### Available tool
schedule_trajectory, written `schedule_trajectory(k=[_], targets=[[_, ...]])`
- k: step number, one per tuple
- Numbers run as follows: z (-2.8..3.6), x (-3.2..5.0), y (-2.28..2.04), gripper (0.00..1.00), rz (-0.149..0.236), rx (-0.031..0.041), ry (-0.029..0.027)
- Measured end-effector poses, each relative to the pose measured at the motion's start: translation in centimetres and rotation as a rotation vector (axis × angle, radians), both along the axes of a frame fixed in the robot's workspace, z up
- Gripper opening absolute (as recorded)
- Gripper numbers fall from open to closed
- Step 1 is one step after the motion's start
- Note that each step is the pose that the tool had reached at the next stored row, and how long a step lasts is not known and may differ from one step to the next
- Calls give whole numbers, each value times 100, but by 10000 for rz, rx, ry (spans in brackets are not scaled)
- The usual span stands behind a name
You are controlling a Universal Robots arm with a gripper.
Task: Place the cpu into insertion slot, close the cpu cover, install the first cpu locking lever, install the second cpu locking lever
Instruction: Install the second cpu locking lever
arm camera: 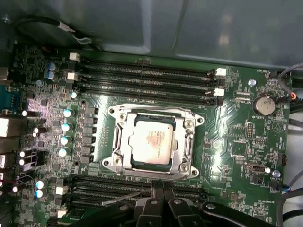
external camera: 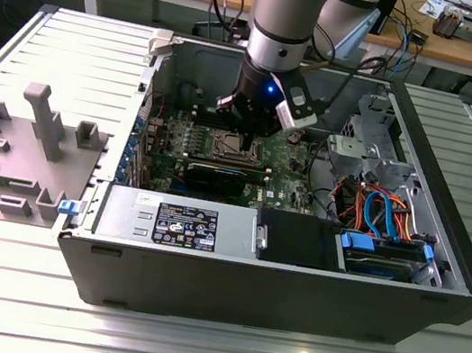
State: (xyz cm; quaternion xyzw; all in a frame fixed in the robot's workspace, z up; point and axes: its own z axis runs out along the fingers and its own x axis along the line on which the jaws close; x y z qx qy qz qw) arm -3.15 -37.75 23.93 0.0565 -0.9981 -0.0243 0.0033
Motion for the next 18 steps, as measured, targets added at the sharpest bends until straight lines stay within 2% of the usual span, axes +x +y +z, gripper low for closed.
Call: schedule_trajectory(k=[1, 2, 4, 5, 6, 9, 11, 12, 14, 15, 18], targets=[[-1, 0, -9, 11, 0, 149, -1], [-1, 0, -23, 11, 0, 331, -2], [0, 0, -51, 11, 1, 621, -1], [-1, 0, -76, 11, 0, 848, -1], [0, 0, -96, 11, 0, 928, -1], [-1, 0, -166, 11, -1, 1092, -1], [-1, 0, -270, 11, 0, 1217, -2], [-1, -3, -317, 11, 1, 1242, -1], [-2, -16, -355, 11, 0, 1258, -1], [-6, -47, -384, 11, -1, 1268, -1], [-18, -122, -409, 11, 0, 1288, -1]])
